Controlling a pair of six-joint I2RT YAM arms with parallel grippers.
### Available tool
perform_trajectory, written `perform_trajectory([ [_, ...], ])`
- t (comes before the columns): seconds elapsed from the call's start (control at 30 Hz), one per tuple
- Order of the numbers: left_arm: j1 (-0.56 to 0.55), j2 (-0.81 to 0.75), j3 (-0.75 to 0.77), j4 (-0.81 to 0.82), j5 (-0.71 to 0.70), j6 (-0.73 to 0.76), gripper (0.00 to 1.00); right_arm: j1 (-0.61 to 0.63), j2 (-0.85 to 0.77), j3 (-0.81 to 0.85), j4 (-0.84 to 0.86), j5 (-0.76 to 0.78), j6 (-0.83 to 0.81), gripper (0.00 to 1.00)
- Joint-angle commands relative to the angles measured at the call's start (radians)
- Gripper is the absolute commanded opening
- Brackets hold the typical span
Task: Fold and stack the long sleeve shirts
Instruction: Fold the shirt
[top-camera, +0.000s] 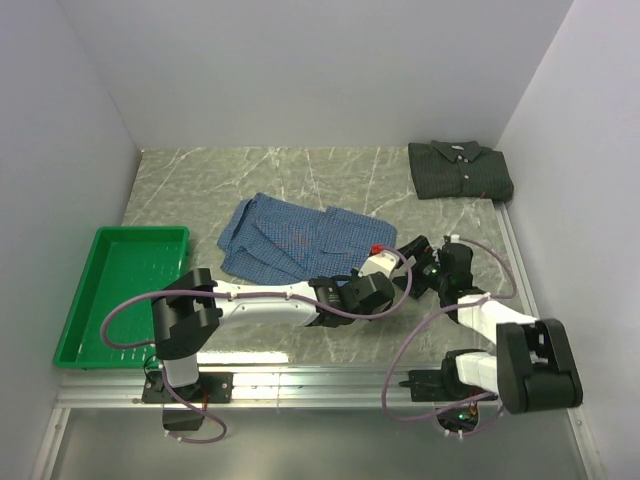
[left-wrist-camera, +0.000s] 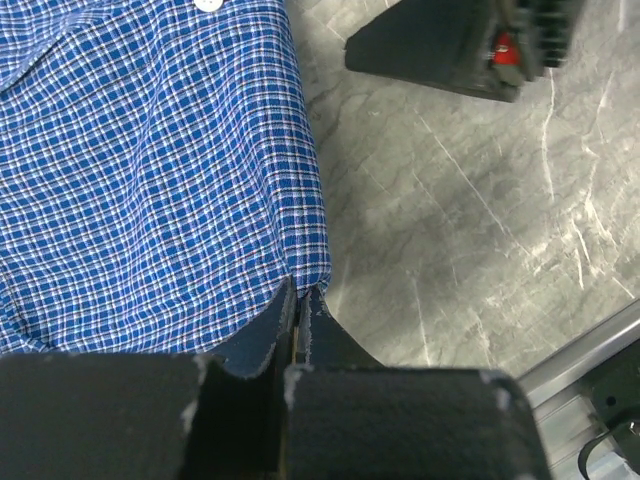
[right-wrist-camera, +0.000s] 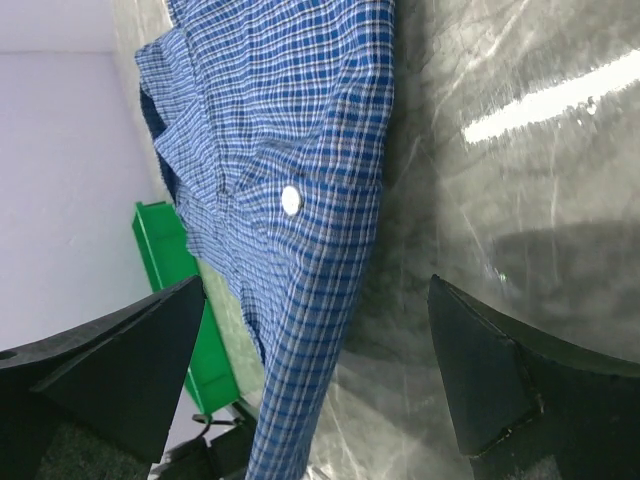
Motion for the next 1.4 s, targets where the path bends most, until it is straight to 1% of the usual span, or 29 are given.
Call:
perform_trajectory([
  [0.0, 0.000, -0.034, 0.004, 0.036, 0.028, -0.034, 0.00, 0.009, 0.095, -0.007, 0.162, -0.040, 0.038, 1.00],
  [0.1, 0.006, -0.034, 0.013, 0.039, 0.048, -0.040, 0.01, 0.033, 0.189, -0.001, 0.224, -0.043, 0.059, 0.97],
  [0.2, 0.007, -0.036, 0.016, 0.050, 0.074, -0.039, 0.01, 0.063, 0.270, -0.011, 0.342, -0.046, 0.093, 0.92],
  [0.3, 0.009, -0.040, 0.016, 0.059, 0.102, -0.045, 0.01, 0.084, 0.336, -0.009, 0.406, -0.041, 0.114, 0.88],
  [0.33, 0.010, -0.040, 0.015, 0.059, 0.106, -0.045, 0.01, 0.087, 0.352, -0.006, 0.411, -0.037, 0.114, 0.84],
  [0.4, 0.010, -0.040, 0.016, 0.065, 0.117, -0.046, 0.01, 0.092, 0.387, 0.006, 0.411, -0.026, 0.110, 0.80],
  [0.5, 0.010, -0.034, 0.028, 0.065, 0.134, -0.052, 0.01, 0.092, 0.406, 0.000, 0.439, -0.011, 0.111, 0.63],
  [0.6, 0.010, -0.031, 0.042, 0.068, 0.158, -0.057, 0.04, 0.093, 0.404, 0.008, 0.431, -0.005, 0.104, 0.50],
  [0.63, 0.012, -0.032, 0.044, 0.070, 0.177, -0.055, 0.06, 0.093, 0.403, 0.011, 0.426, -0.006, 0.095, 0.41],
  [0.67, 0.013, -0.036, 0.047, 0.070, 0.186, -0.057, 0.11, 0.092, 0.395, 0.020, 0.419, -0.006, 0.088, 0.36],
  [0.7, 0.019, -0.040, 0.048, 0.068, 0.194, -0.060, 0.13, 0.093, 0.389, 0.025, 0.396, 0.001, 0.073, 0.23],
  [0.73, 0.024, -0.043, 0.050, 0.054, 0.201, -0.063, 0.17, 0.093, 0.383, 0.031, 0.381, 0.008, 0.062, 0.16],
  [0.77, 0.030, -0.049, 0.054, 0.047, 0.221, -0.071, 0.25, 0.093, 0.369, 0.045, 0.361, 0.011, 0.050, 0.10],
  [0.8, 0.045, -0.055, 0.056, 0.037, 0.232, -0.075, 0.34, 0.093, 0.363, 0.054, 0.313, 0.020, 0.021, 0.01],
  [0.83, 0.053, -0.078, 0.054, 0.024, 0.243, -0.080, 0.43, 0.092, 0.357, 0.063, 0.290, 0.024, 0.004, 0.00],
  [0.87, 0.065, -0.094, 0.050, 0.016, 0.272, -0.084, 0.56, 0.092, 0.340, 0.081, 0.264, 0.028, -0.013, 0.00],
  [0.93, 0.113, -0.147, 0.050, -0.027, 0.312, -0.094, 0.67, 0.092, 0.321, 0.115, 0.178, 0.040, -0.065, 0.00],
  [0.97, 0.136, -0.169, 0.044, -0.041, 0.342, -0.097, 0.75, 0.092, 0.303, 0.126, 0.146, 0.043, -0.083, 0.00],
  [1.0, 0.185, -0.215, 0.039, -0.058, 0.350, -0.097, 0.78, 0.090, 0.292, 0.138, 0.086, 0.044, -0.121, 0.00],
  [1.03, 0.214, -0.238, 0.031, -0.076, 0.350, -0.095, 0.79, 0.090, 0.286, 0.169, 0.049, 0.052, -0.142, 0.00],
  [1.07, 0.280, -0.256, 0.027, -0.123, 0.329, -0.088, 0.80, 0.090, 0.275, 0.186, -0.025, 0.058, -0.161, 0.00],
  [1.17, 0.396, -0.321, -0.007, -0.189, 0.312, -0.072, 0.79, 0.090, 0.269, 0.250, -0.122, 0.067, -0.231, 0.00],
  [1.2, 0.477, -0.342, -0.021, -0.203, 0.288, -0.066, 0.79, 0.090, 0.268, 0.259, -0.164, 0.066, -0.255, 0.00],
  [1.23, 0.521, -0.348, -0.048, -0.213, 0.271, -0.060, 0.78, 0.090, 0.265, 0.275, -0.179, 0.060, -0.266, 0.00],
  [1.27, 0.612, -0.355, -0.064, -0.229, 0.261, -0.057, 0.77, 0.090, 0.261, 0.282, -0.201, 0.058, -0.284, 0.00],
  [1.37, 0.760, -0.339, -0.105, -0.236, 0.290, -0.055, 0.72, 0.090, 0.245, 0.304, -0.248, 0.057, -0.309, 0.00],
])
